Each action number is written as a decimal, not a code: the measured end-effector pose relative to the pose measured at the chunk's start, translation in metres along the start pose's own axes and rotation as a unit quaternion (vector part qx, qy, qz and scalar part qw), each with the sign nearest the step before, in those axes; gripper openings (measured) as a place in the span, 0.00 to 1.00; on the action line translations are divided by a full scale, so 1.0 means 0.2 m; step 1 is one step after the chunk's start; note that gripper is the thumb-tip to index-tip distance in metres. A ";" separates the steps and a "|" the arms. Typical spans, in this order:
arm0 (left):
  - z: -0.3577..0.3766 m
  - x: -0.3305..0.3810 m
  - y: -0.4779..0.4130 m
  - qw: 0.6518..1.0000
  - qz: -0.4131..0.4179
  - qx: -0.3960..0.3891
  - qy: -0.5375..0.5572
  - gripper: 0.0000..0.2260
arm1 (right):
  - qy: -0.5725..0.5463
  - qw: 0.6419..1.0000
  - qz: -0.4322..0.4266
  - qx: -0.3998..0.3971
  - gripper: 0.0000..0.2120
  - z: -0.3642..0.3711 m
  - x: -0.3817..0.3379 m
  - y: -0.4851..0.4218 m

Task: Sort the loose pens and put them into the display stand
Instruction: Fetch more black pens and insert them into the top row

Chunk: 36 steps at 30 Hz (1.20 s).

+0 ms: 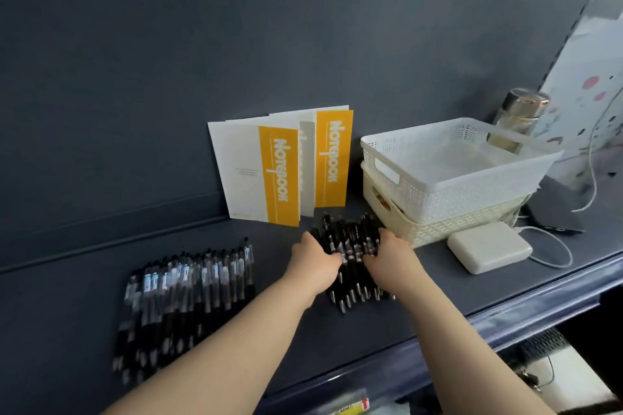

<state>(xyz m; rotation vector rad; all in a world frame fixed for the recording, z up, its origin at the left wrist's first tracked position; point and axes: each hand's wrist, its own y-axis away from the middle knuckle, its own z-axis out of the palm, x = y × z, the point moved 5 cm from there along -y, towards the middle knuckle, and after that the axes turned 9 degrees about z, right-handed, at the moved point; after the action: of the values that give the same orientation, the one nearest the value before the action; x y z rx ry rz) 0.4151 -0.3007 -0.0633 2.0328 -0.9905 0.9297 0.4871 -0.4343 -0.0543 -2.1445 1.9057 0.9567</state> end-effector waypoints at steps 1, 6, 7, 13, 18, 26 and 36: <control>0.00 0.02 -0.01 1.000 0.004 0.000 -0.030 0.26 | -0.016 1.000 -0.004 -0.012 0.15 -0.01 0.00 -0.01; 0.04 0.12 -0.03 0.989 0.042 -0.048 -0.131 0.15 | -0.010 0.998 -0.040 -0.047 0.13 0.00 -0.04 -0.05; 0.04 0.14 -0.03 0.988 0.052 -0.055 -0.136 0.10 | -0.006 0.998 -0.041 -0.049 0.13 0.01 -0.05 -0.05; 0.00 0.05 -0.03 0.999 -0.025 0.000 0.046 0.02 | -0.044 0.998 -0.038 -0.018 0.14 -0.03 -0.04 0.01; -0.06 -0.02 0.03 0.966 -0.059 0.036 0.250 0.03 | -0.077 0.992 -0.093 0.033 0.14 -0.09 -0.12 0.09; -0.38 -0.07 0.38 0.909 -0.001 0.020 0.417 0.06 | -0.266 0.939 -0.179 -0.121 0.05 0.08 -0.50 0.38; -1.14 -0.65 1.01 0.873 0.032 0.077 0.481 0.03 | -0.408 0.874 -0.236 -0.119 0.08 0.60 -1.10 1.21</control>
<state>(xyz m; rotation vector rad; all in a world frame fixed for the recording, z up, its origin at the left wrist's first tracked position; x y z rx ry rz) 0.1186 -0.1687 0.0000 1.3200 -0.4166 1.8341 0.2148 -0.2385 0.0407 -1.7145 0.8519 1.6628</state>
